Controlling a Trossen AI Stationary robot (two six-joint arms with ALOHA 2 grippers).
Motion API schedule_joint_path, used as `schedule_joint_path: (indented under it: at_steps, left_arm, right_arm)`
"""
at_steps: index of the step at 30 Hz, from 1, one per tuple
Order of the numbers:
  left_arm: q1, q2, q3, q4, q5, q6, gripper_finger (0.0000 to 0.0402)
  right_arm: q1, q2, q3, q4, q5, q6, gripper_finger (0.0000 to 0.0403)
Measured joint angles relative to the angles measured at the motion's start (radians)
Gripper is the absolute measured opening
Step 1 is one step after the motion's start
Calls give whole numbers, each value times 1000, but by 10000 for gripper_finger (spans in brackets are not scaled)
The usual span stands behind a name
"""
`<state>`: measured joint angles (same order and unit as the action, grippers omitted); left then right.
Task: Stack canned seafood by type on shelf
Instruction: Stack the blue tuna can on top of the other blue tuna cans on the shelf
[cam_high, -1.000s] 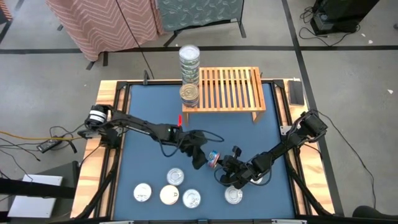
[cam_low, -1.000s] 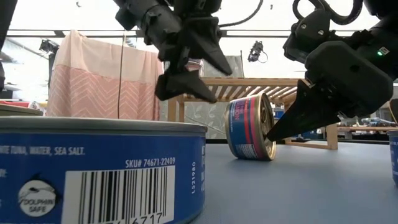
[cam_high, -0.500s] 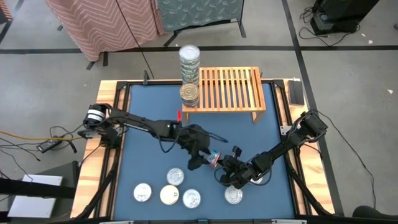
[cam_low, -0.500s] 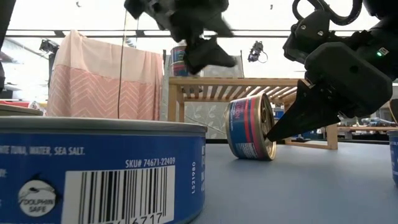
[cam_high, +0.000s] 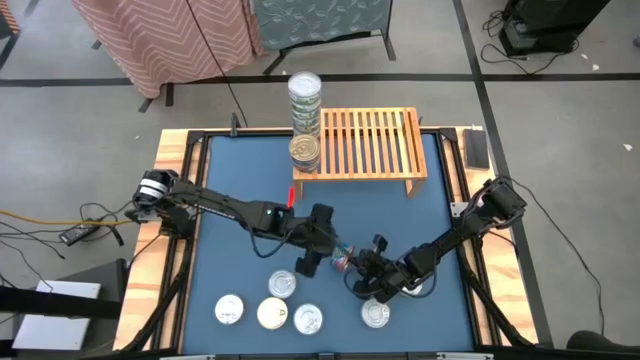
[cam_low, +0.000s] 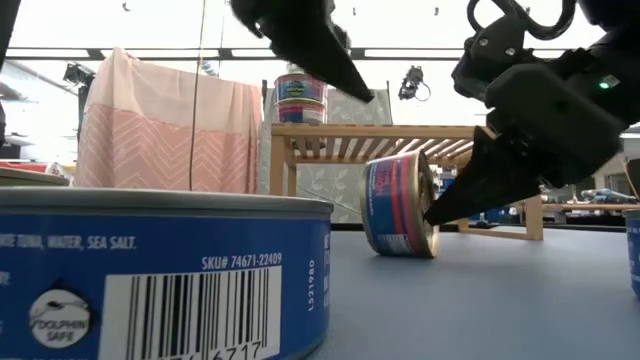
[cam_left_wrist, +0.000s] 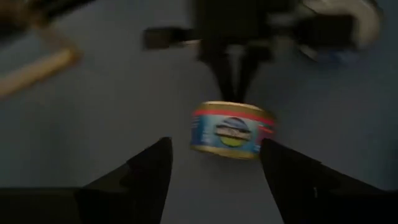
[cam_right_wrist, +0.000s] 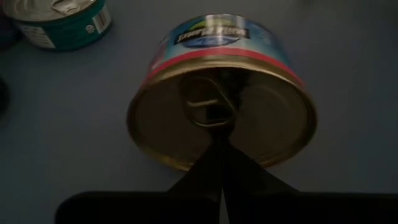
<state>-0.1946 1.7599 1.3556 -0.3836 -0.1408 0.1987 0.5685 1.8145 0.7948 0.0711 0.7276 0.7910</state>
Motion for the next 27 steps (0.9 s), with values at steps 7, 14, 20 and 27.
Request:
schedule_joint_path:
  at_steps: [7,14,20,27]
  left_arm:
    - [61,0,-1,-47,54,-338,247]
    - [73,1,-19,-117,61,-314,247]
    - [68,1,-19,-137,77,-22,247]
    - [102,1,-19,-124,67,-19,246]
  right_arm:
    - [-59,0,0,24,0,-61,14]
    - [-122,0,0,72,-17,-161,10]
    - [-154,0,0,86,-83,-209,13]
    - [-153,0,0,86,-120,-243,7]
